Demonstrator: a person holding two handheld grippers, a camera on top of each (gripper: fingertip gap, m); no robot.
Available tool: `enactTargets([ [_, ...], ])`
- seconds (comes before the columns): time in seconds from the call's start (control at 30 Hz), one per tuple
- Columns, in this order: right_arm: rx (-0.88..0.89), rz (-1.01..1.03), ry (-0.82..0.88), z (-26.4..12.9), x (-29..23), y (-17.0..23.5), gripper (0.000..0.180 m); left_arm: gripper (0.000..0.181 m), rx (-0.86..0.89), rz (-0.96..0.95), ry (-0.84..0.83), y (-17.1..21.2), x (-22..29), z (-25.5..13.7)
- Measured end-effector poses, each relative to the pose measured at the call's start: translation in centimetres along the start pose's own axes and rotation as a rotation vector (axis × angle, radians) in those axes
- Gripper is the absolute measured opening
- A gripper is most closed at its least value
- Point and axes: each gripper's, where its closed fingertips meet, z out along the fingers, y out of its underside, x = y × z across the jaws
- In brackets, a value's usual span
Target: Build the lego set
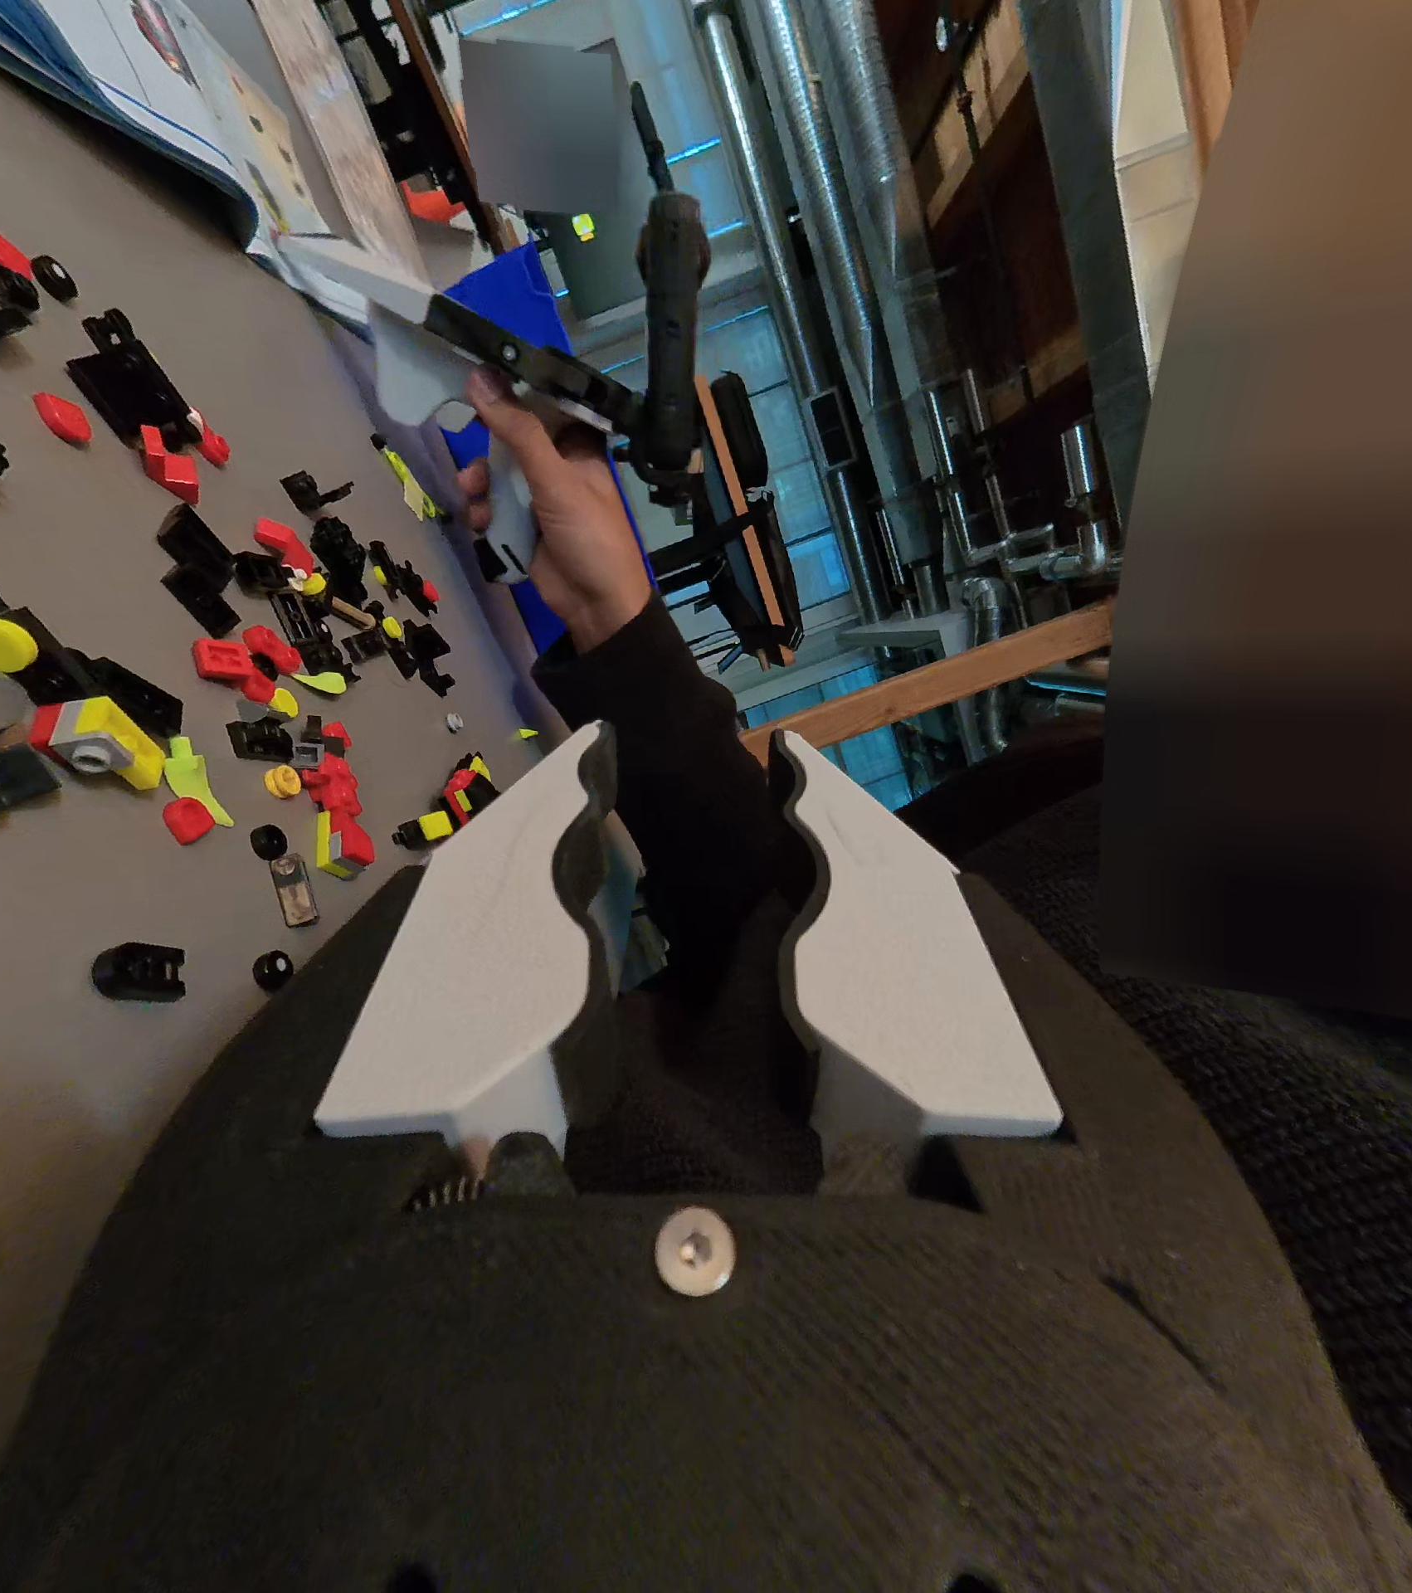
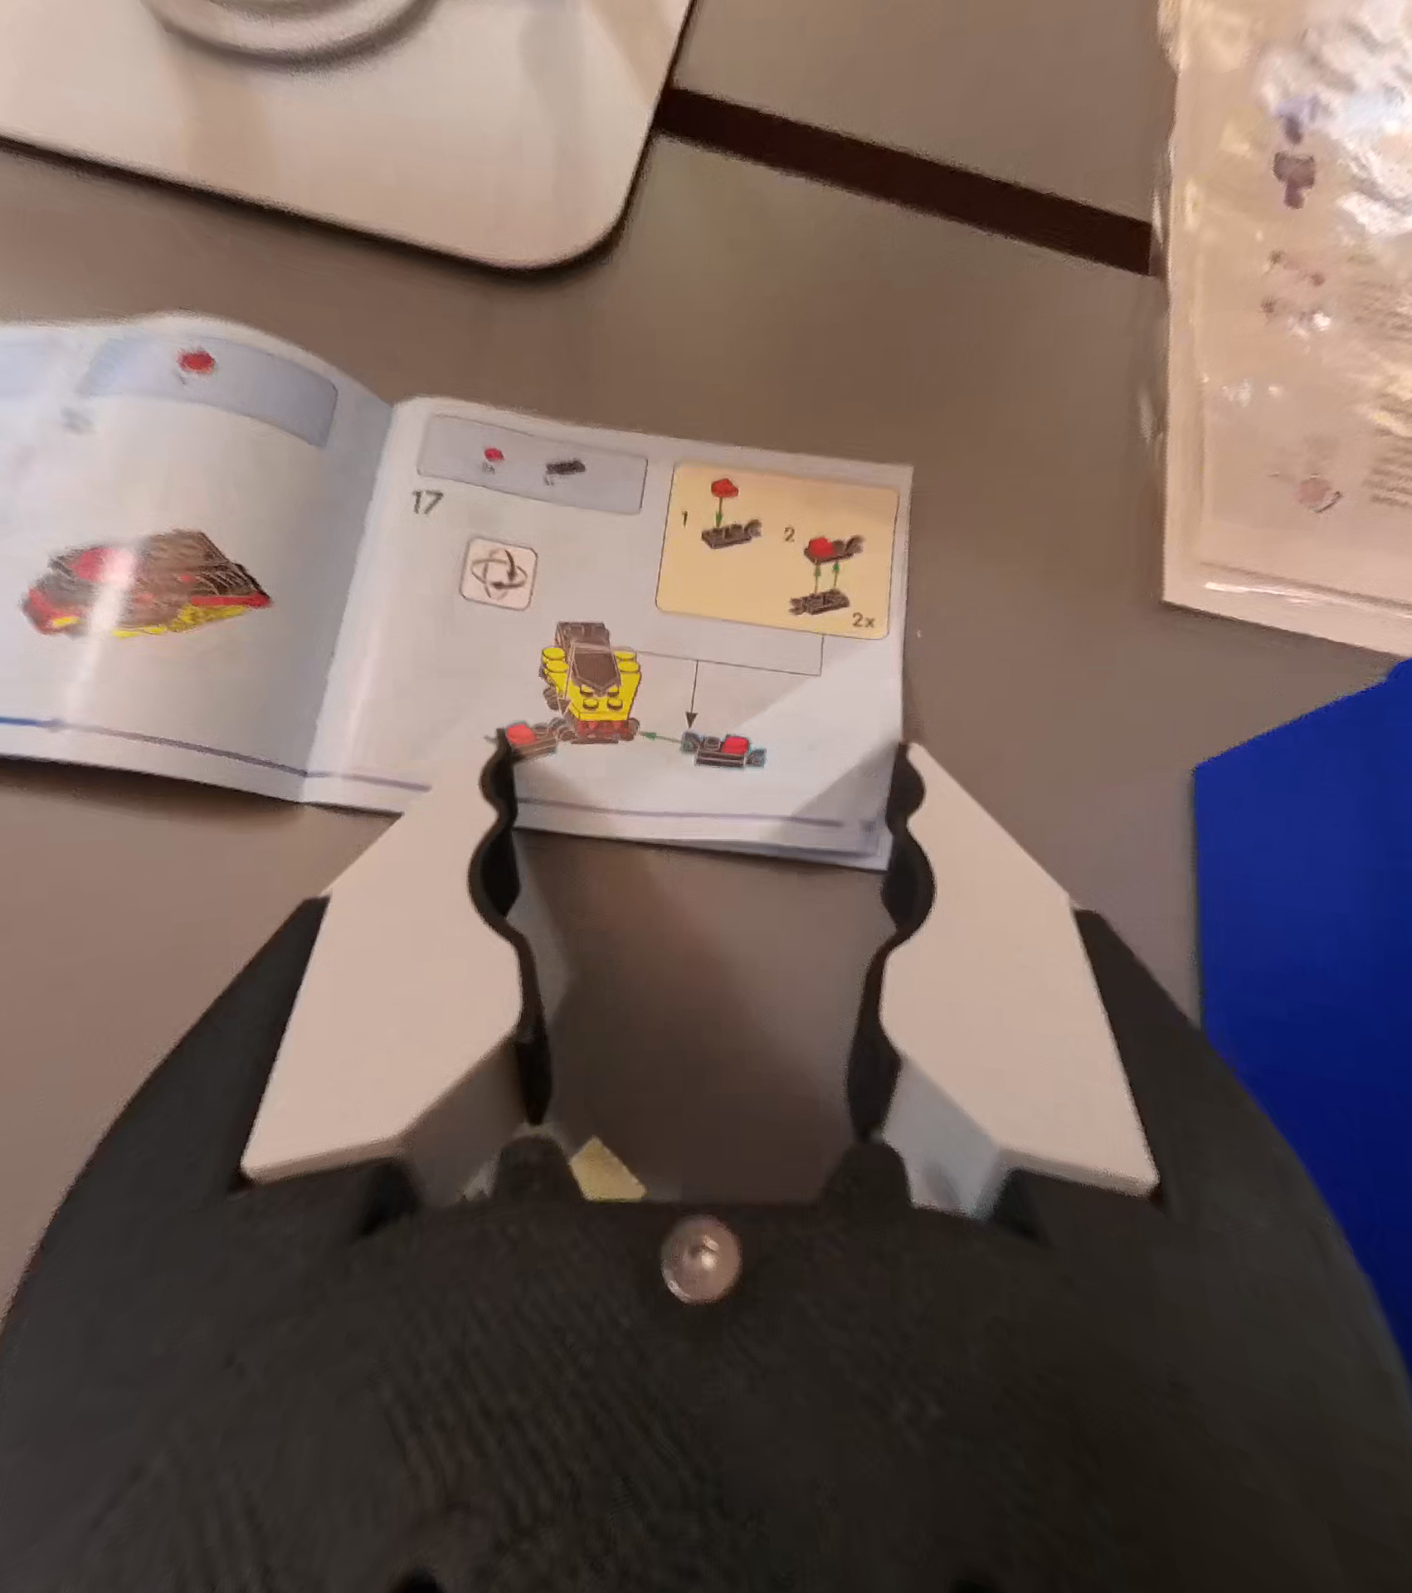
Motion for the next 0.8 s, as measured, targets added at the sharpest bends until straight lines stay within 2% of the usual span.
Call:
enactTargets([
  [0.13,0.009,0.058,-0.048,0.3,-0.3,0.1,0.059,0.032,0.003,0.010,-0.008,-0.1,0.0,-0.1],
  [0.17,0.008,0.055,-0.053,0.2,-0.4,0.0,0.044,0.031,0.005,0.007,-0.007,-0.2,0.0,-0.2],
  [0.2,0.003,0.059,-0.061,0.2,-0.5,0.0,0.014,0.031,0.006,0.002,-0.003,-0.2,0.0,-0.2],
  [0.23,0.004,0.060,-0.065,0.1,-0.6,0.0,0.003,0.031,0.006,-0.001,0.000,-0.1,0.0,-0.1],
  [0.33,0.069,-0.008,-0.041,-0.6,-0.8,-1.5,0.000,0.031,0.001,0.001,-0.001,0.0,0.0,-0.1],
  [0.4,0.123,-0.054,-0.046,-1.4,-1.4,-3.1,0.000,0.031,0.002,0.002,-0.002,-0.1,0.0,-0.1],
  [0.43,0.160,-0.066,-0.100,-1.8,-2.6,-4.1,0.002,0.031,0.003,0.000,-0.002,-0.1,0.0,-0.1],
  [0.53,0.230,-0.078,-0.394,-2.8,-8.3,-6.2,0.020,0.030,-0.002,-0.001,0.000,0.0,0.0,0.0],
  [0.57,0.224,-0.079,-0.479,-3.0,-10.2,-6.4,0.031,0.030,-0.005,0.002,-0.003,0.1,0.0,0.0],
  [0.63,0.183,-0.112,-0.587,-3.1,-13.0,-5.9,0.039,0.030,-0.009,0.011,-0.009,0.2,0.0,0.0],
  [0.73,0.122,-0.214,-0.649,-3.3,-15.2,-4.8,0.075,0.030,-0.007,0.017,-0.013,0.1,0.0,0.0],
  [0.8,0.168,-0.250,-0.633,-4.0,-14.7,-5.5,0.076,0.030,-0.006,0.018,-0.014,0.1,0.0,-0.1],
])
